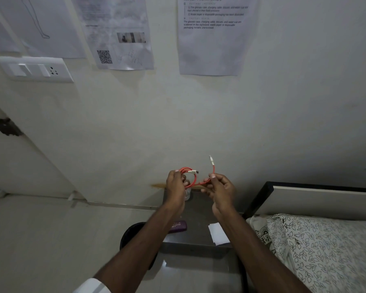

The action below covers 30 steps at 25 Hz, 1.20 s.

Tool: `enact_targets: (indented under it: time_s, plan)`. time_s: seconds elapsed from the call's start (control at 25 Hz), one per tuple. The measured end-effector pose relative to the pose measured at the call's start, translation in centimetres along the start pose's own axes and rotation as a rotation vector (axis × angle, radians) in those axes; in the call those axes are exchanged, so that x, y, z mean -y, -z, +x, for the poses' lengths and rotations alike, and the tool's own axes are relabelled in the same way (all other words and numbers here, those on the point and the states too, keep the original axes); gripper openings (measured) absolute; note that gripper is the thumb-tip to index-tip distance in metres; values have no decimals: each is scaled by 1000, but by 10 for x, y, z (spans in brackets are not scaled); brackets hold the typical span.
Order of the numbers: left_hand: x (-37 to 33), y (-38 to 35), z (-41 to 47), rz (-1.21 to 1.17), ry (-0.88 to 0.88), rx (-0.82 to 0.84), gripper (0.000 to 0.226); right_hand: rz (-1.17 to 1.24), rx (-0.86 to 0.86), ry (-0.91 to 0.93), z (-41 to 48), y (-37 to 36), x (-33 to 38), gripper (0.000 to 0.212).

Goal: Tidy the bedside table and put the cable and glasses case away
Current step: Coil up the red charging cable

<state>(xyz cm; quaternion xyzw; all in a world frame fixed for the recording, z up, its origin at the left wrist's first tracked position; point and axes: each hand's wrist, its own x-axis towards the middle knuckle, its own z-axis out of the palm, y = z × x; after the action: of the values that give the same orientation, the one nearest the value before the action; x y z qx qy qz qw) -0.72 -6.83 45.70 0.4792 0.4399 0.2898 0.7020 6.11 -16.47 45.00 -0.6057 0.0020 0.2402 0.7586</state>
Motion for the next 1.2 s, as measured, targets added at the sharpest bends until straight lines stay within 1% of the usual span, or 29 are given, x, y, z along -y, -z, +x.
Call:
enact_targets:
  time_s: [0.08,0.2,0.32,0.4,0.6,0.8,0.88,1.0,1.12,1.2]
  plan:
    - [1,2,1,1,-18,-28,27,-22,98,13,-2,3,-1,15]
    - [1,8,-4,136,-111,-13,28,-75,218,76,-5,6,-4,18]
    - [1,11,-11,355,-220,54,28,-166,223,182,-4,6,-3,21]
    - [0,10,-15,408,-256,76,27,-259,222,255,-3,7,-1,21]
    - [-3,8,-17,343,-230,82,19,-471,315,445,0,14,1,14]
    - [1,6,-17,220,-151,83,20,-668,382,547,3,20,6,8]
    - [3,5,-18,208,-149,92,20,-783,402,603,1,19,15,8]
    - [4,4,-20,398,-286,86,15,-973,405,683,0,15,27,12]
    - [8,4,-19,536,-439,56,13,-1105,397,732,1,13,30,13]
    - [9,2,-21,608,-465,36,15,-1157,406,747,0,11,29,15]
